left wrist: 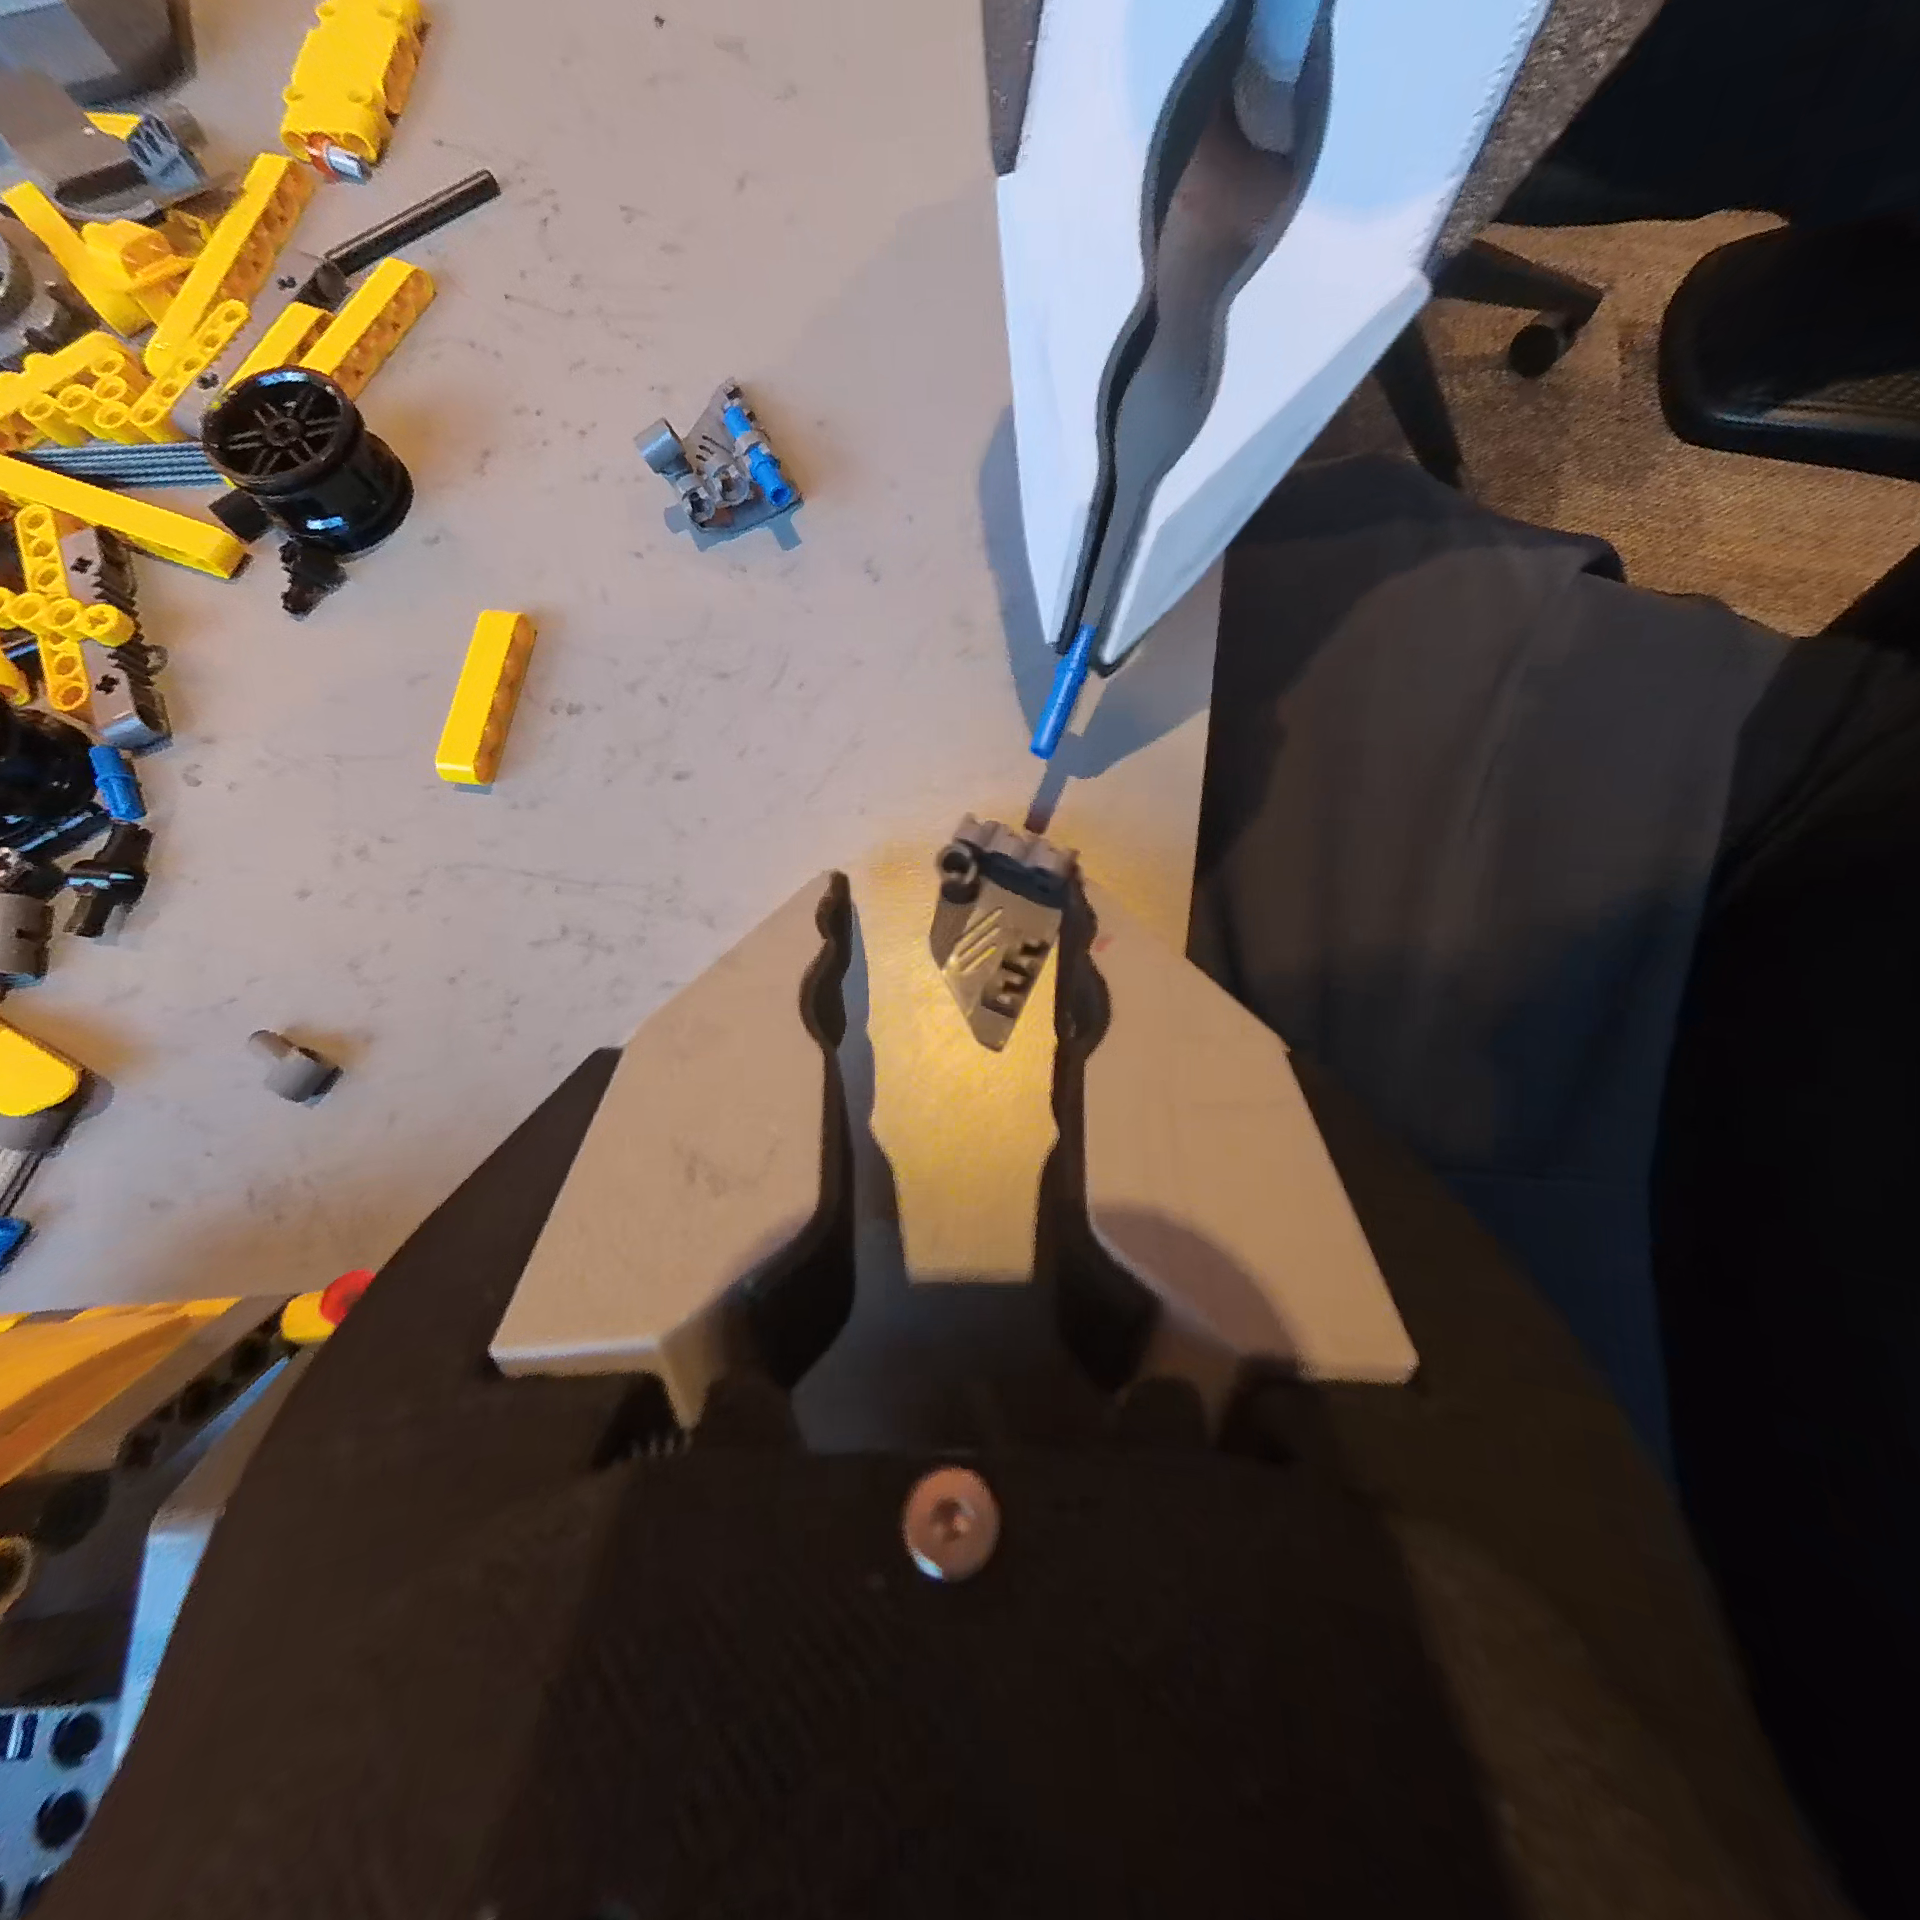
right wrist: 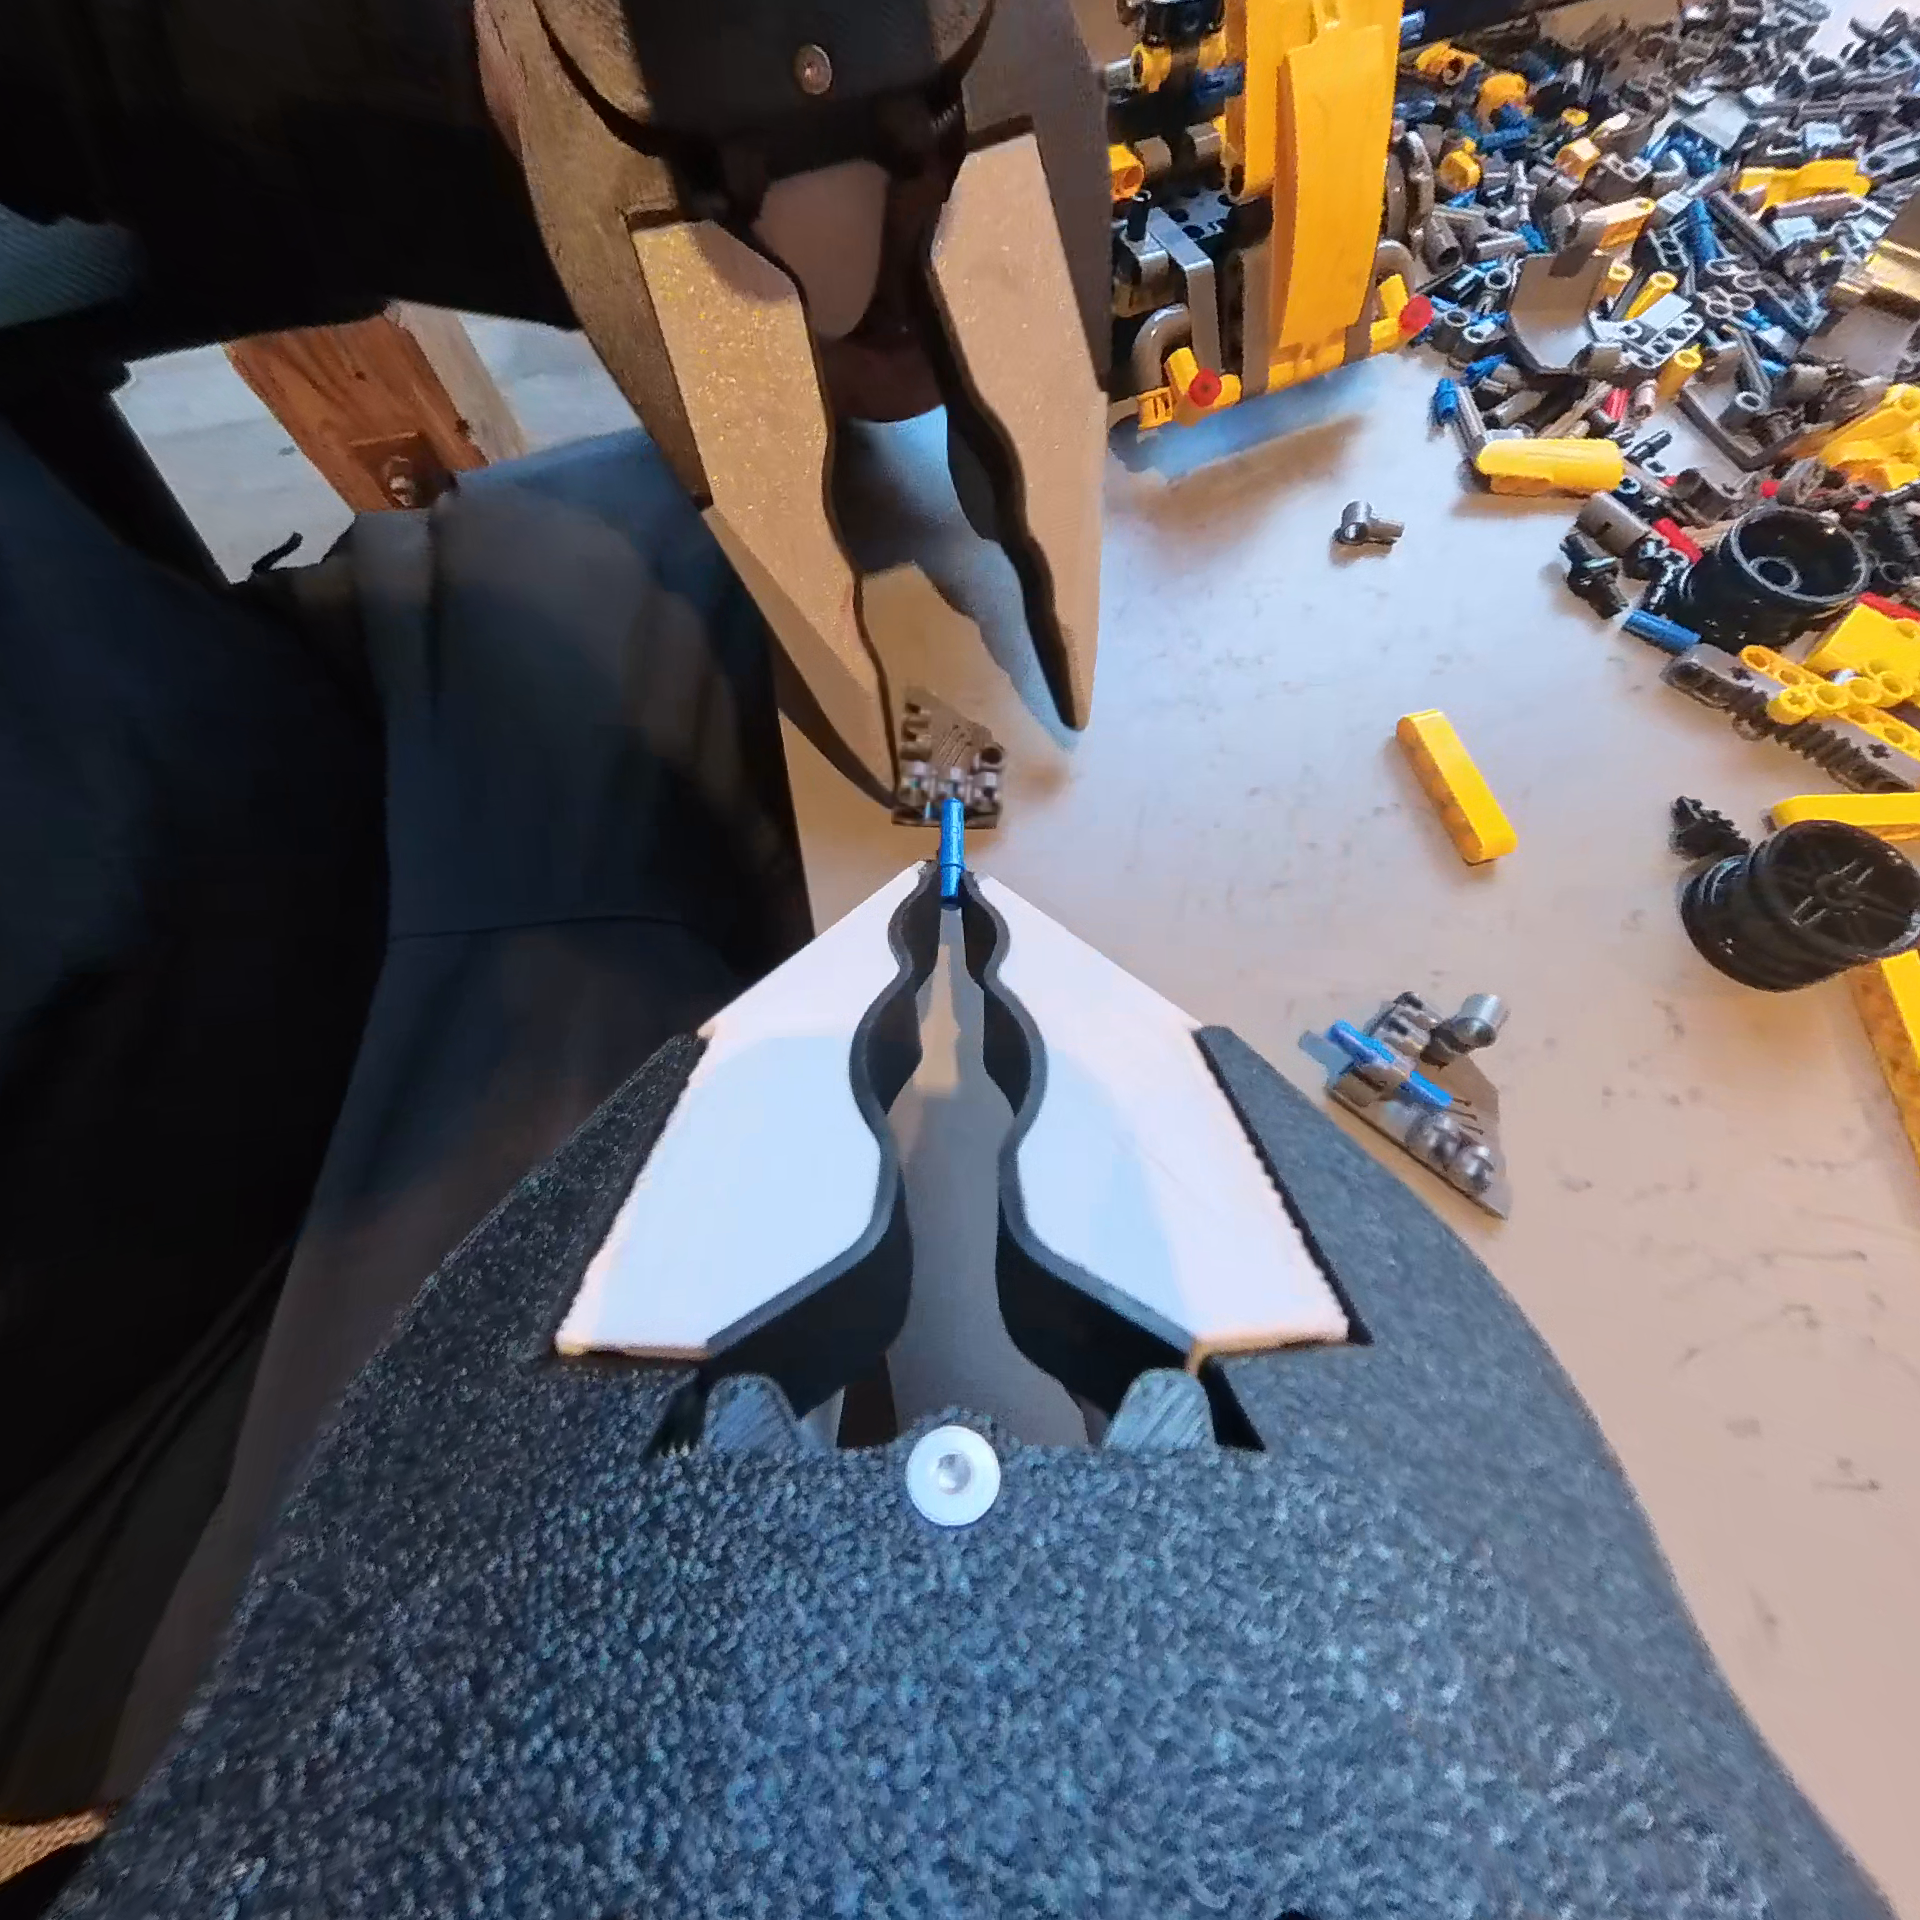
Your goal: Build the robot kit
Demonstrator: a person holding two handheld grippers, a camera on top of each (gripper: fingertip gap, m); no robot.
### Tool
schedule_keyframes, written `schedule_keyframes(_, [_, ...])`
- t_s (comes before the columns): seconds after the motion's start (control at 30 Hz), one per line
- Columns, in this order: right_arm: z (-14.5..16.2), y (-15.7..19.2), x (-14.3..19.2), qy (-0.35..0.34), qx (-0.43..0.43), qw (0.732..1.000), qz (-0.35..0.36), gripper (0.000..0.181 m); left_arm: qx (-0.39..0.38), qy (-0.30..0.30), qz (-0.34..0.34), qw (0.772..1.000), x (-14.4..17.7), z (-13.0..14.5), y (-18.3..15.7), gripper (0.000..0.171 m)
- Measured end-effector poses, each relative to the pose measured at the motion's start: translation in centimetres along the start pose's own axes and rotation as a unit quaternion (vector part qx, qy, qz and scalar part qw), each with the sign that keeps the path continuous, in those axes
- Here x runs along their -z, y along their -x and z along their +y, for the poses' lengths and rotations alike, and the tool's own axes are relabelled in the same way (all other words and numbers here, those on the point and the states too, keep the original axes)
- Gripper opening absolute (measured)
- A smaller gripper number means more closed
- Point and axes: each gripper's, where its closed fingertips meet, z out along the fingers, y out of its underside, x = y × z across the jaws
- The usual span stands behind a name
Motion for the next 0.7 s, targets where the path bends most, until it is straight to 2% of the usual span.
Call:
schedule_keyframes(0.23, [0.0,0.0,0.2,-0.010,0.002,1.000,0.010,0.004,-0.005,-0.014,-0.003,1.000,0.9,-0.7,0.1,0.038])
schedule_keyframes(0.4, [-0.8,0.7,0.0,-0.028,0.009,1.000,0.006,0.004,-0.052,-0.048,0.007,0.997,1.4,-2.9,-1.7,0.031])
schedule_keyframes(0.53, [-1.5,1.4,-0.2,-0.036,0.018,0.999,0.000,0.003,-0.108,-0.036,-0.015,0.993,0.9,-2.9,-2.2,0.019])
schedule_keyframes(0.63, [-1.8,1.6,-0.1,-0.043,0.025,0.999,0.002,0.004,-0.117,-0.046,-0.003,0.992,1.0,-3.0,-2.8,0.003])
schedule_keyframes(0.7, [-2.0,1.7,-0.1,-0.049,0.025,0.999,0.001,0.004,-0.116,-0.051,0.002,0.992,1.1,-3.1,-2.9,0.003])
